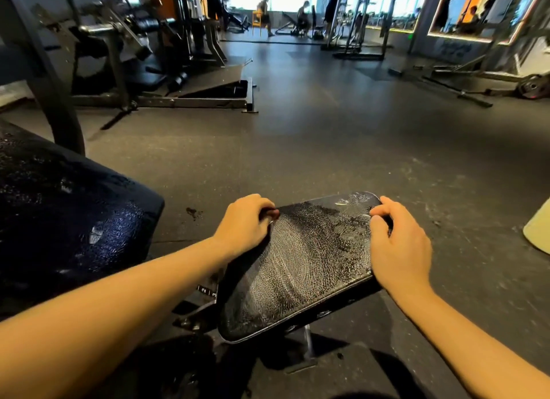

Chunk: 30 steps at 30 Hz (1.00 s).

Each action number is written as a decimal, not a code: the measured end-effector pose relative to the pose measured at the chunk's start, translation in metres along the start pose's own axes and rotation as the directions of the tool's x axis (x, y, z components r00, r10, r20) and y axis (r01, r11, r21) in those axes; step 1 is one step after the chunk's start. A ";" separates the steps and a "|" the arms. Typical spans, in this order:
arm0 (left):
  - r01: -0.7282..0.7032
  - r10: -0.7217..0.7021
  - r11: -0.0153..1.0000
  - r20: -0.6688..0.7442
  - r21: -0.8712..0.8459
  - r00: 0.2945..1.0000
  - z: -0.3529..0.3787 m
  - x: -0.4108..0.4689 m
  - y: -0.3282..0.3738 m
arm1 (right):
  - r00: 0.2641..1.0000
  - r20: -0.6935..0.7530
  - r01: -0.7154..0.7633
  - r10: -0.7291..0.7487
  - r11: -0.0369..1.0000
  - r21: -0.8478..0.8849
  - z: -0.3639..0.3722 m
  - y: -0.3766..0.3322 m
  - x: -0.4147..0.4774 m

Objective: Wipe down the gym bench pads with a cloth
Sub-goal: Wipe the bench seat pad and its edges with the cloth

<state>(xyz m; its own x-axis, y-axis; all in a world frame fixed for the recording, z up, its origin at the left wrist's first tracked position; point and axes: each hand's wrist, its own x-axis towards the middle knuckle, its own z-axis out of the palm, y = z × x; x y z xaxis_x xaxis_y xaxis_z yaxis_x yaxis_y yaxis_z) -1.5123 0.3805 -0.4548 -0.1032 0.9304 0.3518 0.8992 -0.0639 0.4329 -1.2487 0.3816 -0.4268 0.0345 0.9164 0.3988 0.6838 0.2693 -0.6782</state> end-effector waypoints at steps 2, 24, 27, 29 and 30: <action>-0.112 0.112 0.991 0.005 -0.067 0.994 0.000 -0.014 0.036 | 1.000 0.002 -0.009 0.009 1.000 -0.009 0.000 0.001 0.001; -0.484 0.500 0.866 0.178 -0.129 0.847 -0.022 -0.083 0.007 | 1.000 0.016 -0.024 0.024 0.999 -0.032 0.002 0.002 0.001; -0.166 0.162 0.986 0.101 0.029 0.982 -0.016 -0.020 -0.019 | 1.000 0.000 -0.007 0.007 1.000 -0.024 0.002 0.000 0.000; -0.066 0.065 0.998 0.060 0.011 0.996 -0.001 0.014 -0.003 | 1.000 0.001 0.007 -0.007 1.000 -0.006 0.000 -0.002 -0.003; -0.062 0.062 0.998 0.033 -0.011 0.998 0.005 0.020 0.014 | 1.000 0.005 0.011 -0.011 1.000 -0.003 0.000 -0.002 -0.003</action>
<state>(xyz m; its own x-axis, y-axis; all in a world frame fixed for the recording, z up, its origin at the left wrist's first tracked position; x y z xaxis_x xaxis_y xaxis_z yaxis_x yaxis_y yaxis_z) -1.4998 0.4000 -0.4458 -0.0329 0.9359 0.3507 0.8990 -0.1256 0.4195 -1.2502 0.3777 -0.4263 0.0228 0.9149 0.4030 0.6863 0.2787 -0.6718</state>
